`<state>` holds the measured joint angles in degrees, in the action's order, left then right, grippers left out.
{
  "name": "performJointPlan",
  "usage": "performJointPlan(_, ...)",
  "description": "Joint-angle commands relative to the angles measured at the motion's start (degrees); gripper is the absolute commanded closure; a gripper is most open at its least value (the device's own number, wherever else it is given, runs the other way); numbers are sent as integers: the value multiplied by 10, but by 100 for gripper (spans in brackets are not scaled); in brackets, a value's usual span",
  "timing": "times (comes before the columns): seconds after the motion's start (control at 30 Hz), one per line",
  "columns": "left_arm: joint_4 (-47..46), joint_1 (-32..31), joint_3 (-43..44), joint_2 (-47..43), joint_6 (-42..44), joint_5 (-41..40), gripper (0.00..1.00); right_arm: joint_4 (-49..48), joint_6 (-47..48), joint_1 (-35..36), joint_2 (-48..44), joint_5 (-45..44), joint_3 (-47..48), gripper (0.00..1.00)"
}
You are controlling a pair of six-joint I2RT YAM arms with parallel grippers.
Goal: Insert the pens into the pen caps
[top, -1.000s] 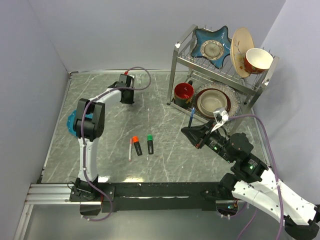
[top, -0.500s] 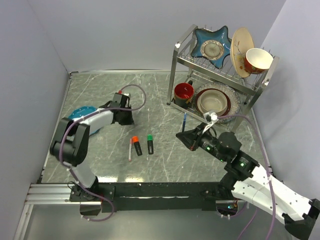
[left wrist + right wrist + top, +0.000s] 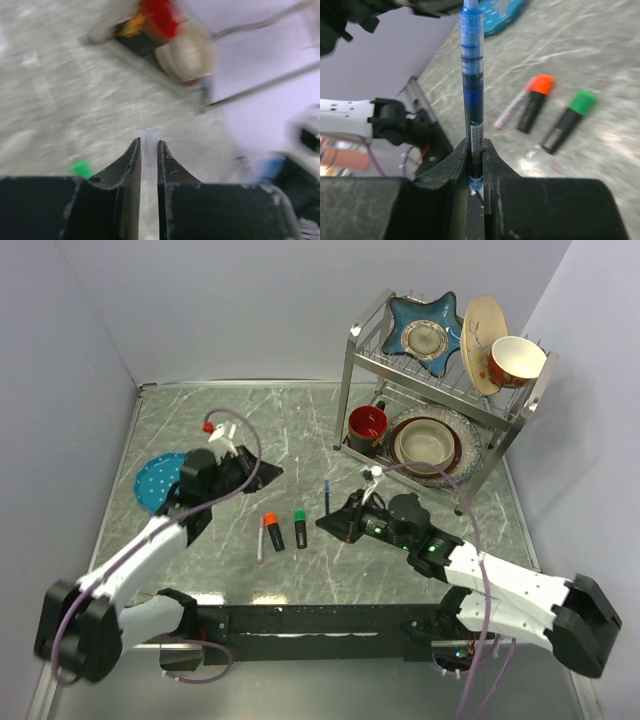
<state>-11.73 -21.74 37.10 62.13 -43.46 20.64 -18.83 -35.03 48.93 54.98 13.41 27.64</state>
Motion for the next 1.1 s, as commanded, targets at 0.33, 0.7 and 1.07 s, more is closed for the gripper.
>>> performJointPlan(0.33,-351,-50,-124,-179,-163,12,99,-182,-24,99,122,16,69,100)
performJointPlan(0.7,-363,-61,-128,-184,-161,12,99,-189,-22,111,133,25,81,100)
performJointPlan(1.07,-356,-77,-121,-178,-149,-1,99,-181,-15,115,123,28,87,100)
